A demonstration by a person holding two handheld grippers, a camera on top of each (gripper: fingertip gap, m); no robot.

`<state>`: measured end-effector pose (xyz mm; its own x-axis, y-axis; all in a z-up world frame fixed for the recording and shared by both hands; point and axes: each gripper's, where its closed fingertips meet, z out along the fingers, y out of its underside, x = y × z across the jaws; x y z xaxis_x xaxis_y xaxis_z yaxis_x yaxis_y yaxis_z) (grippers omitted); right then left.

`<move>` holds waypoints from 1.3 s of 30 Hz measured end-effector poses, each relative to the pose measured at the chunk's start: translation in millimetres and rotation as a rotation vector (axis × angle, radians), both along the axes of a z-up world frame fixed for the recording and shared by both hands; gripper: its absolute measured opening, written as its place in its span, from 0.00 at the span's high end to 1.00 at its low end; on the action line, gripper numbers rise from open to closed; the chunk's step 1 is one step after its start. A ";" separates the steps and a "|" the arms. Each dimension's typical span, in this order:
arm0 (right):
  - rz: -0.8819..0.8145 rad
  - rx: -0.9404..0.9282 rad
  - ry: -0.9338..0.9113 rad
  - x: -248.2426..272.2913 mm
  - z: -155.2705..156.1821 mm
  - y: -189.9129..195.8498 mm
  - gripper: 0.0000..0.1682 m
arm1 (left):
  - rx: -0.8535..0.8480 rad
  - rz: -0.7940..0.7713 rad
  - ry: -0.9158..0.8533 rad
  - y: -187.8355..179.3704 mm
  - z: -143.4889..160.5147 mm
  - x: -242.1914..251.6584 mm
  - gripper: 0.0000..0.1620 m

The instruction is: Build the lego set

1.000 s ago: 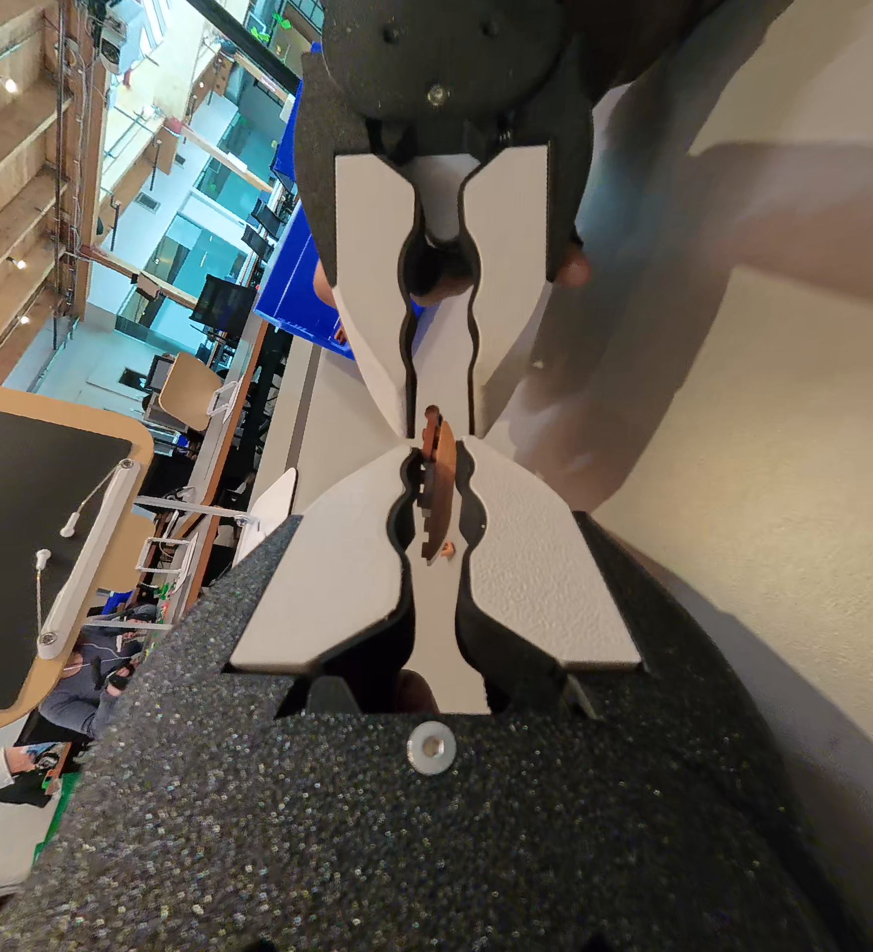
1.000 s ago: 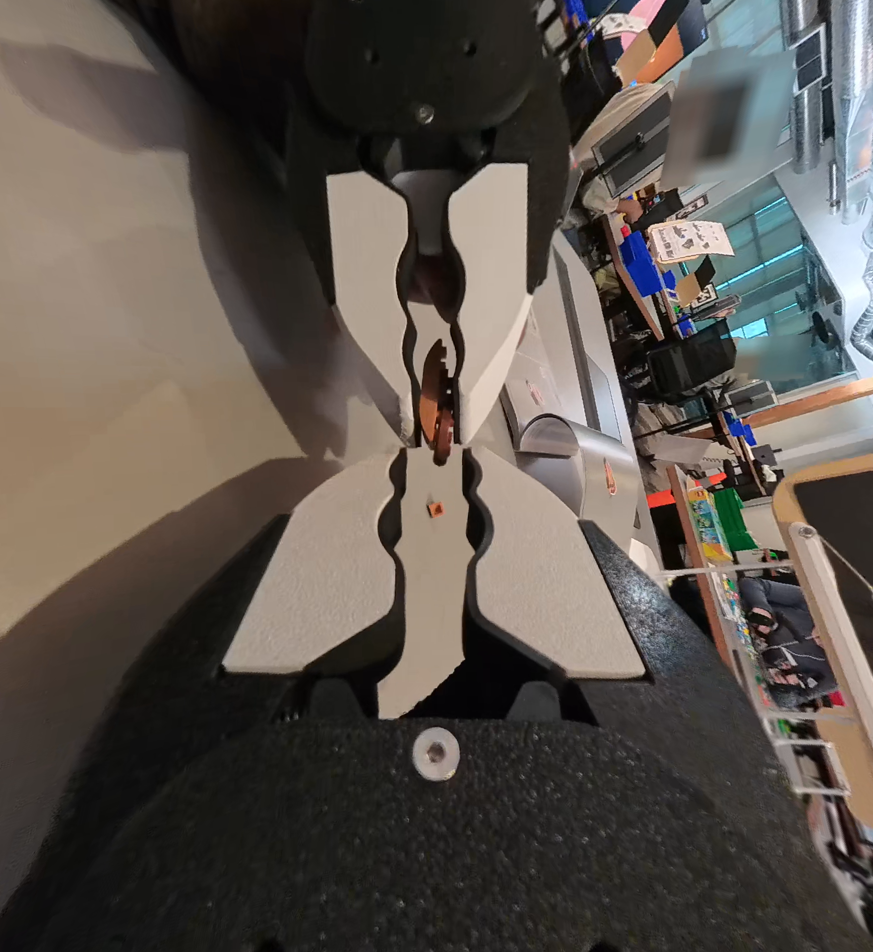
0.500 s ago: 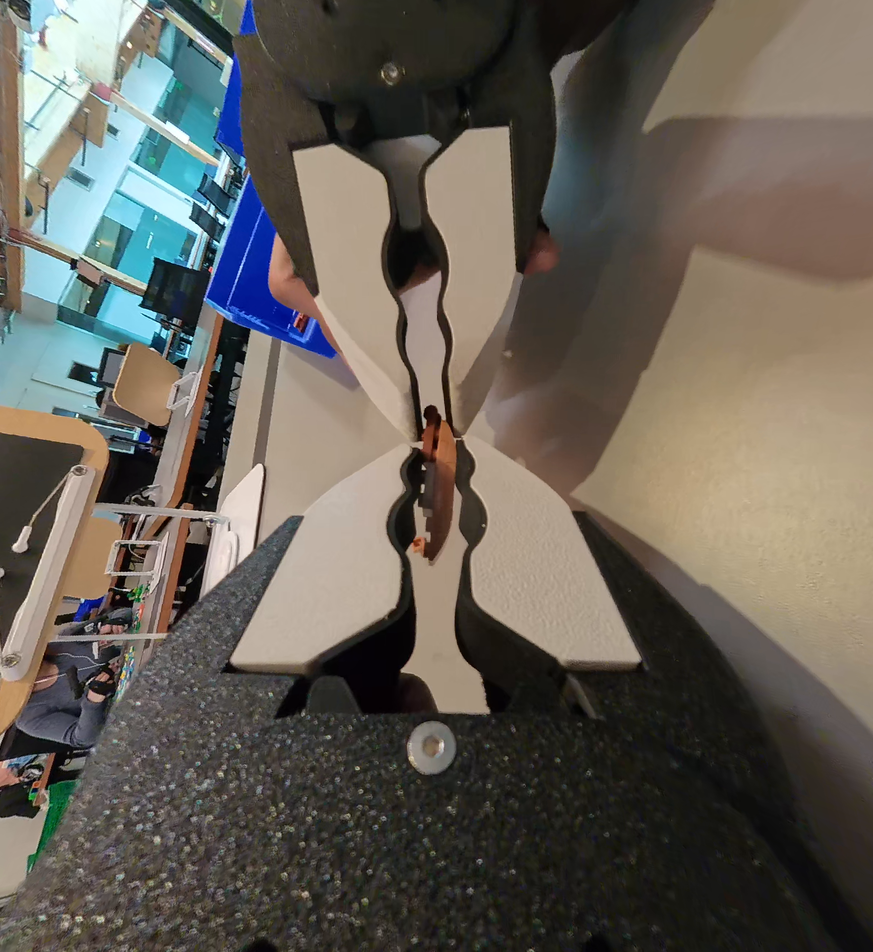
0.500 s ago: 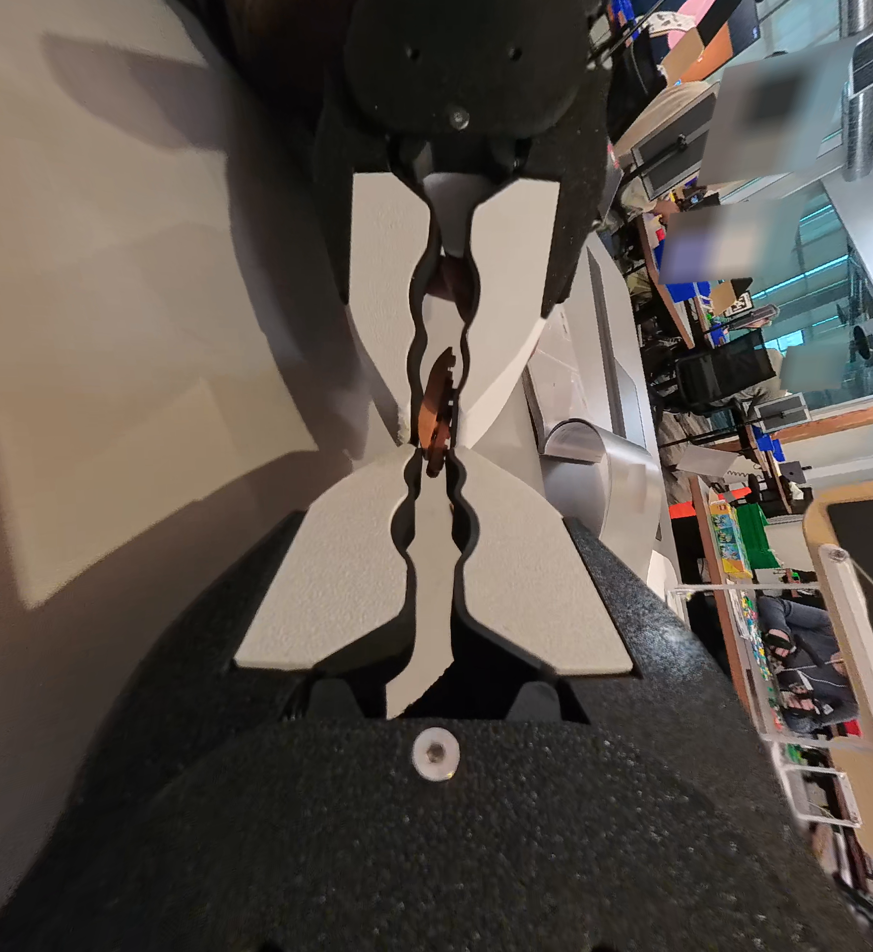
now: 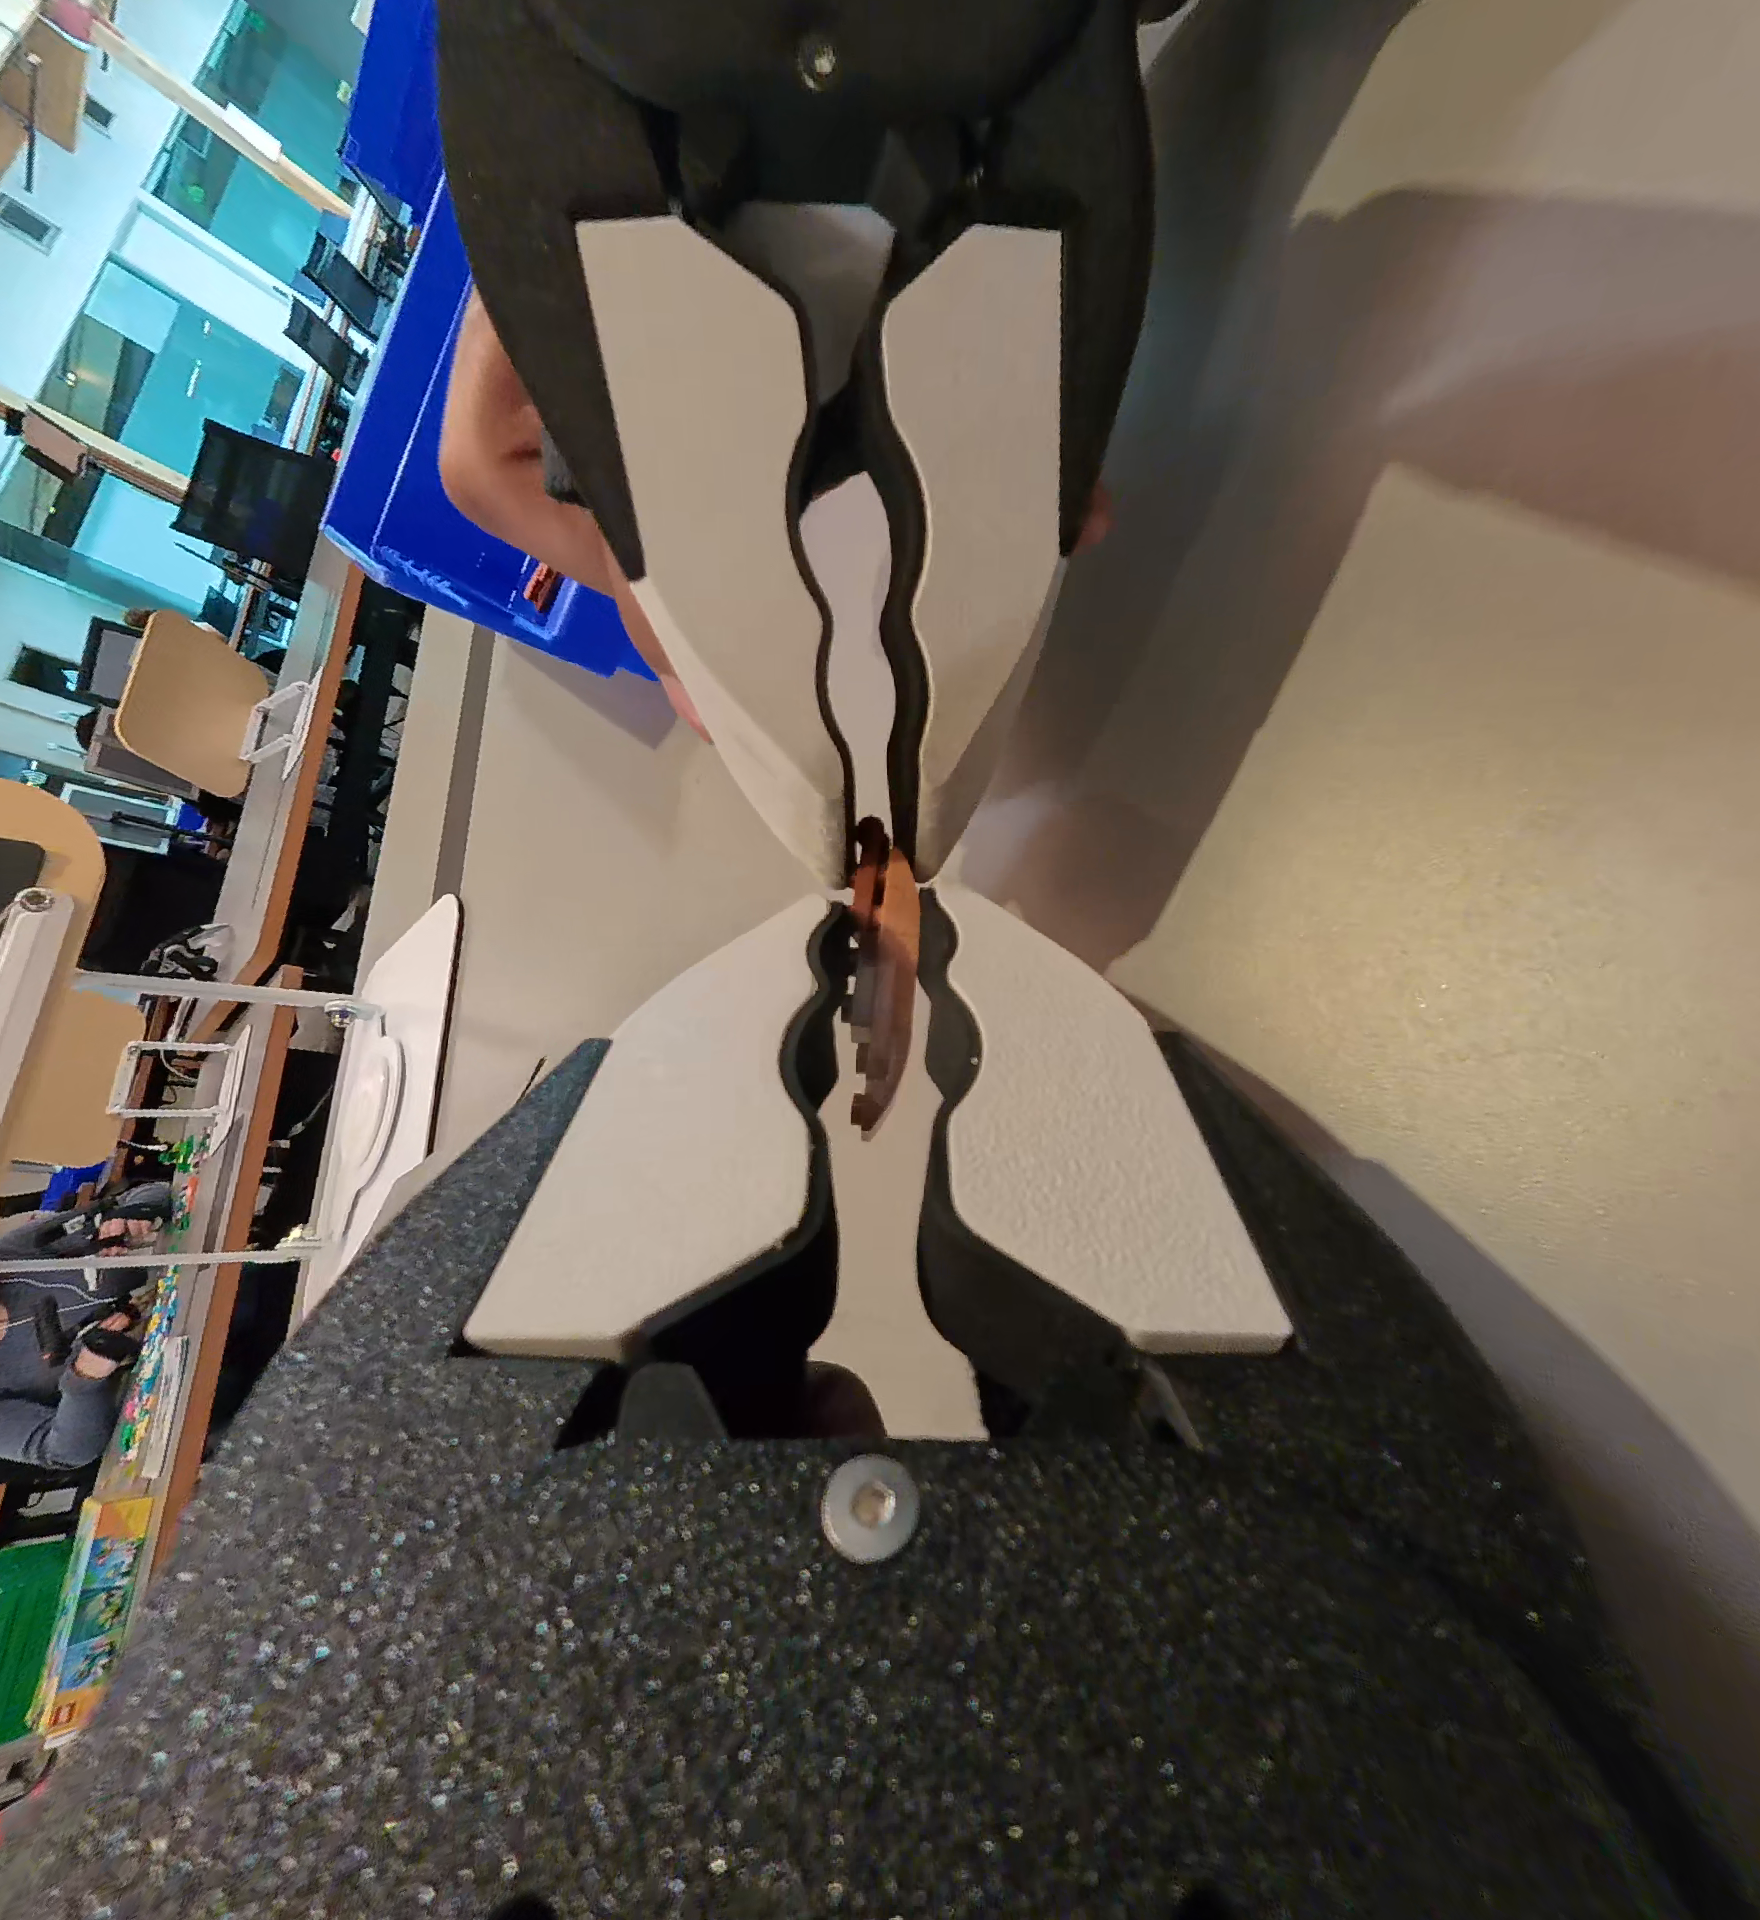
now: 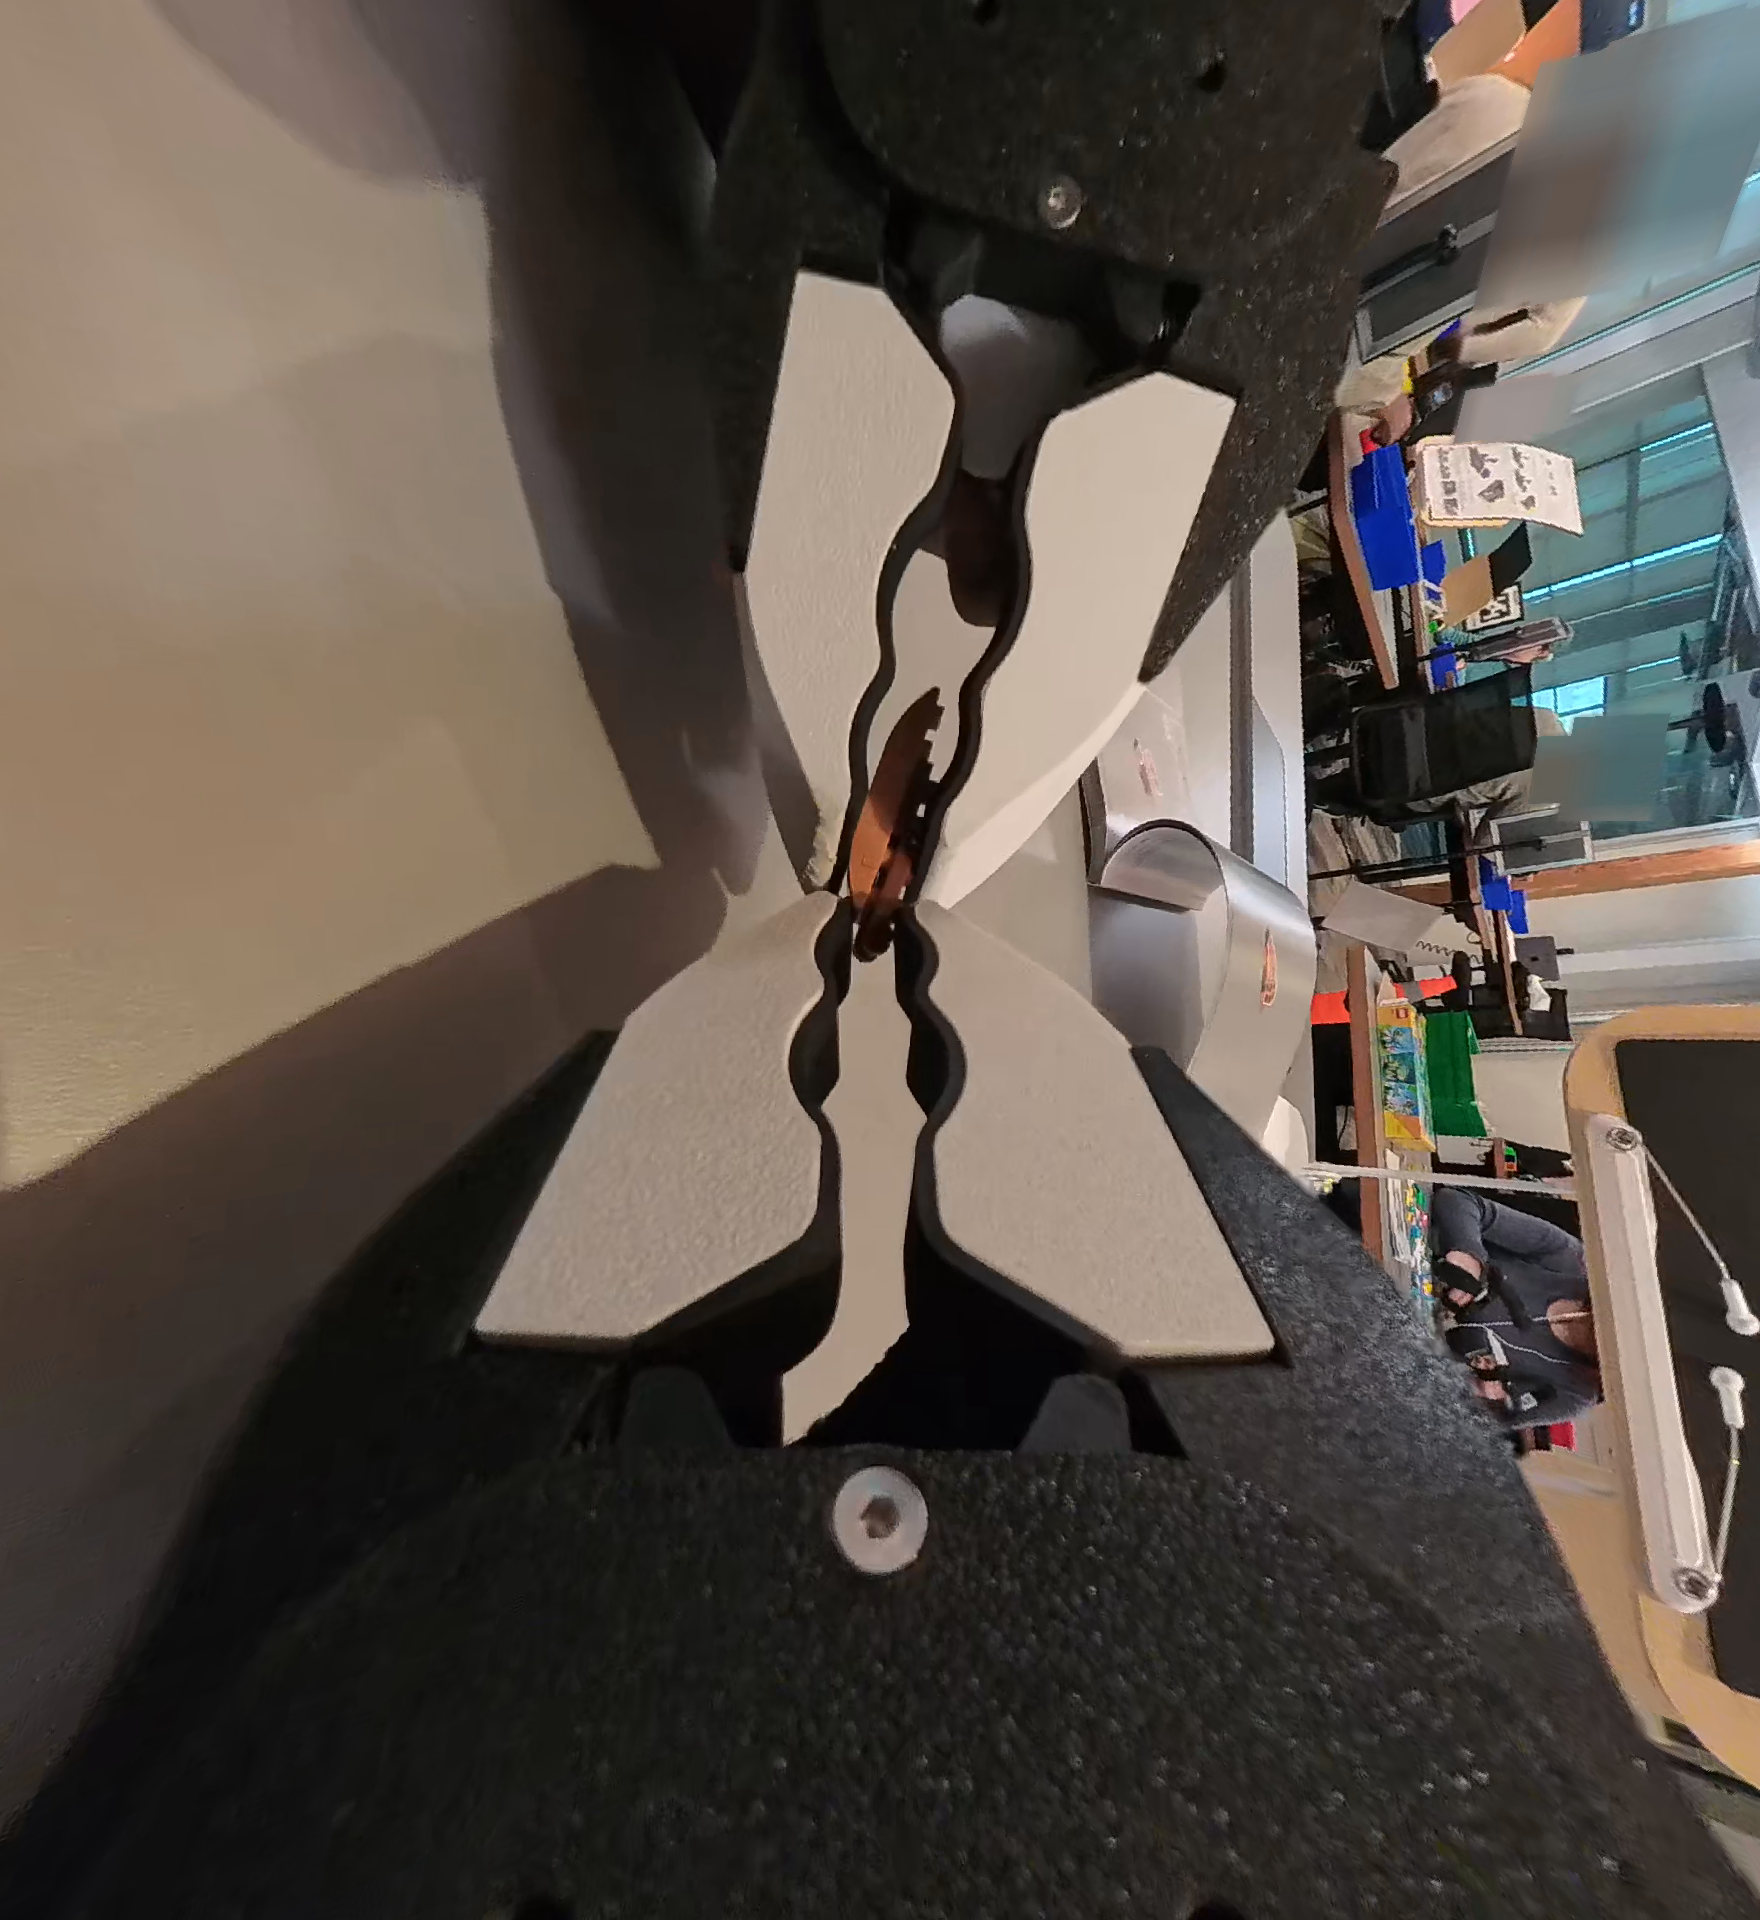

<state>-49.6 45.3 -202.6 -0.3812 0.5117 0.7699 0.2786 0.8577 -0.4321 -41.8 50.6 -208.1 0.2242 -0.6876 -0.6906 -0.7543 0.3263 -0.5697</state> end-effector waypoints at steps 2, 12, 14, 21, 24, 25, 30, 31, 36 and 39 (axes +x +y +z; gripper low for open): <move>-0.001 -0.044 0.010 -0.6 2.0 0.2 0.95 | 0.008 -0.003 -0.012 0.5 1.9 -0.3 0.92; 0.014 -0.222 0.031 -0.2 6.6 -3.9 0.89 | 0.050 -0.008 -0.040 0.9 10.2 -1.6 0.92; 0.017 -0.238 0.025 -0.1 6.2 -4.9 0.89 | 0.061 -0.015 -0.033 0.1 10.2 -1.2 0.92; 0.008 -0.278 0.024 0.0 6.0 -3.7 0.94 | 0.072 -0.024 0.001 -0.9 6.5 0.8 0.92; 0.007 -0.257 0.013 -0.1 2.9 -3.8 0.95 | 0.056 -0.023 0.012 -1.2 3.2 0.6 0.92; 0.007 -0.250 0.012 0.0 2.4 -3.5 0.95 | 0.051 -0.021 0.012 -0.9 2.4 0.5 0.92; -0.001 -0.216 0.006 -0.1 -0.2 -0.9 0.95 | 0.020 -0.001 0.003 1.7 -1.4 -0.3 0.92; -0.002 -0.213 0.005 0.0 -0.6 -0.5 0.95 | 0.013 0.003 0.001 2.1 -2.2 -0.4 0.92; -0.002 -0.207 0.007 0.4 -1.7 0.8 0.95 | 0.002 0.022 -0.020 5.0 -2.3 -1.4 0.88; 0.000 -0.207 0.007 0.6 -2.3 0.8 0.95 | -0.009 0.027 -0.025 5.6 -3.0 -2.8 0.87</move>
<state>-49.0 46.2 -204.9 -0.3764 0.6597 0.6505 0.2756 0.7500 -0.6013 -44.6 56.3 -211.1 0.2602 -0.6873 -0.6782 -0.7481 0.3006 -0.5916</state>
